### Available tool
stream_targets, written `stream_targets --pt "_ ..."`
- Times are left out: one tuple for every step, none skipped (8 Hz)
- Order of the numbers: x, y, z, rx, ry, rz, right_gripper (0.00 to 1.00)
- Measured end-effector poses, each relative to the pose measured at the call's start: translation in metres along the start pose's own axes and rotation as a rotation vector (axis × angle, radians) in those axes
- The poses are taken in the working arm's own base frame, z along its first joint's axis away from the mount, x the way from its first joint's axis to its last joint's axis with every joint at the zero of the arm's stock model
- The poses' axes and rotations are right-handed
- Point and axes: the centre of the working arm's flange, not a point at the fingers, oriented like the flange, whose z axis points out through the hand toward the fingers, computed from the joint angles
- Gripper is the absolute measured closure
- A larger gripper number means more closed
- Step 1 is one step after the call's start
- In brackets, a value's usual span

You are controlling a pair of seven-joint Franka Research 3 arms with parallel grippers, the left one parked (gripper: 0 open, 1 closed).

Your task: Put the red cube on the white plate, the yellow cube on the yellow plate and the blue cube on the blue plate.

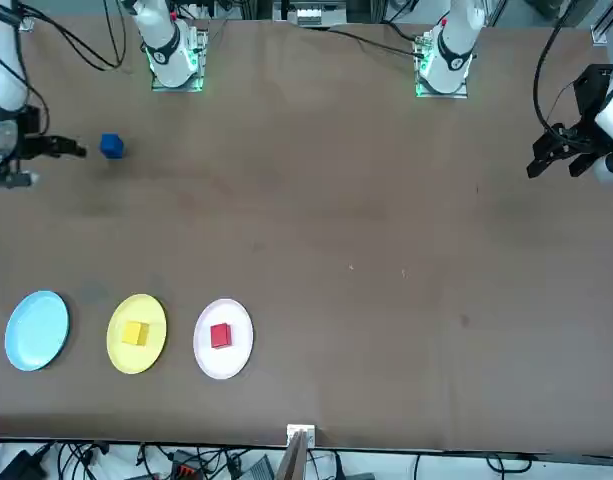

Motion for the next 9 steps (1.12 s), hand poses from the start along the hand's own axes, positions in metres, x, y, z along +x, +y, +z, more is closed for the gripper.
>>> stream_targets --pt "-0.006 0.010 0.035 0.025 -0.030 0.016 0.00" --pt "-0.008 0.017 0.065 0.035 -0.033 0.027 0.00" --pt "-0.009 0.018 0.091 0.036 -0.026 0.031 0.00" --pt "-0.012 0.016 0.110 0.034 -0.018 0.032 0.00" --pt "-0.016 0.015 0.120 0.017 -0.018 0.020 0.00" --pt "-0.018 0.017 0.122 -0.016 -0.028 -0.003 0.00" --pt "-0.019 0.019 0.121 -0.047 -0.034 -0.023 0.00" --pt "-0.021 0.024 0.120 -0.060 -0.035 -0.025 0.00" --pt "-0.024 0.029 0.122 -0.060 -0.034 -0.017 0.00"
